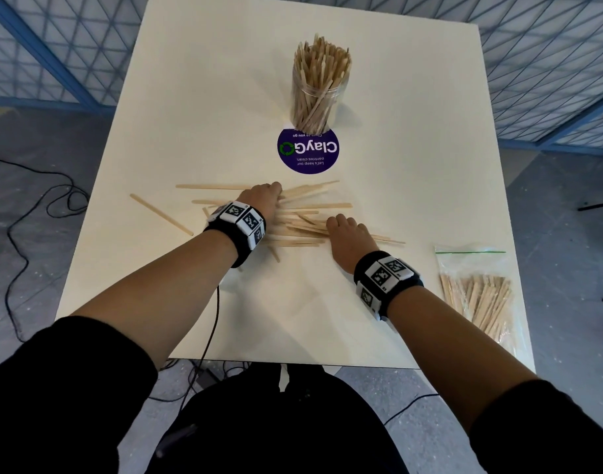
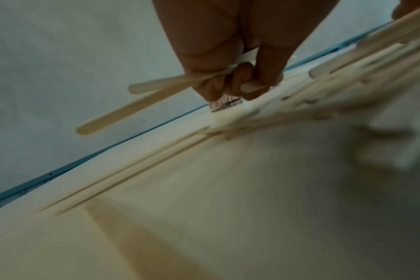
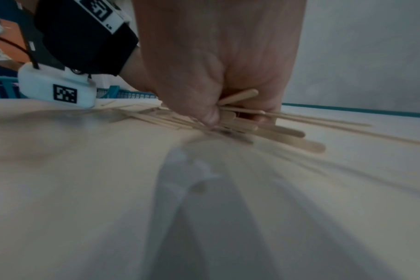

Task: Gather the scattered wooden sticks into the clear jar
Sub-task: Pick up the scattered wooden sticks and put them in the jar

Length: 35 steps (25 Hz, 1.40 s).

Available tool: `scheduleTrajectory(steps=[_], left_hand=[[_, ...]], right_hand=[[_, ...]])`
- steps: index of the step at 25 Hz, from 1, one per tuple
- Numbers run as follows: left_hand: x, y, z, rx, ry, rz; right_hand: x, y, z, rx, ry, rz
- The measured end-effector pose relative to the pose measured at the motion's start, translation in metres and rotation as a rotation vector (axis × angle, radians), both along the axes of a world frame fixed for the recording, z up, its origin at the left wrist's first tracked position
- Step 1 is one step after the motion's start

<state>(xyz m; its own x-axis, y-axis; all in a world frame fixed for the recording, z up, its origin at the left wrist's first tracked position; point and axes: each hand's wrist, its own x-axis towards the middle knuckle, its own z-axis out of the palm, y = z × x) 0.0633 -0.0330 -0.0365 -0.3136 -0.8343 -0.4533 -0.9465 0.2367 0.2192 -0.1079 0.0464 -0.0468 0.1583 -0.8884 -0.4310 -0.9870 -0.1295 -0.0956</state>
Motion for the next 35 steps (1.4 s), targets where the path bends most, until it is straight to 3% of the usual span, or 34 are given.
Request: scheduleTrajectory(steps=[3,8,12,16,19,25,29,31,35], left_hand=[[0.000,-0.008,0.016,-0.019,0.102,0.110],[-0.005,-0.016,0.040,-0.068,0.513,0.329],[-0.020,-0.034,0.055,0.144,0.919,0.574],[-0.033,-0.051,0.084,0.446,1.204,0.794],[-0.039,-0.070,0.097,0.399,1.290,0.776],[-0.054,-0.118,0.116,0.342,1.535,0.909],[-0.066,-0.156,0.122,0.136,1.588,0.952],[-0.069,-0.171,0.125,0.051,1.594,0.937],[-0.076,-0.188,0.133,0.005,1.686,0.883]], right_hand=[[-0.005,-0.002,0.013,0.001,-0.034,-0.044],[-0.017,-0.007,0.035,-0.008,-0.310,-0.250],[-0.022,-0.022,0.046,-0.057,-0.479,-0.425],[-0.025,-0.049,0.063,-0.118,-0.620,-0.443],[-0.027,-0.078,0.081,-0.149,-0.754,-0.508],[-0.023,-0.141,0.119,-0.173,-1.090,-0.658],[-0.026,-0.191,0.130,-0.219,-1.235,-0.698],[-0.028,-0.213,0.142,-0.239,-1.404,-0.736],[-0.034,-0.248,0.155,-0.265,-1.595,-0.780]])
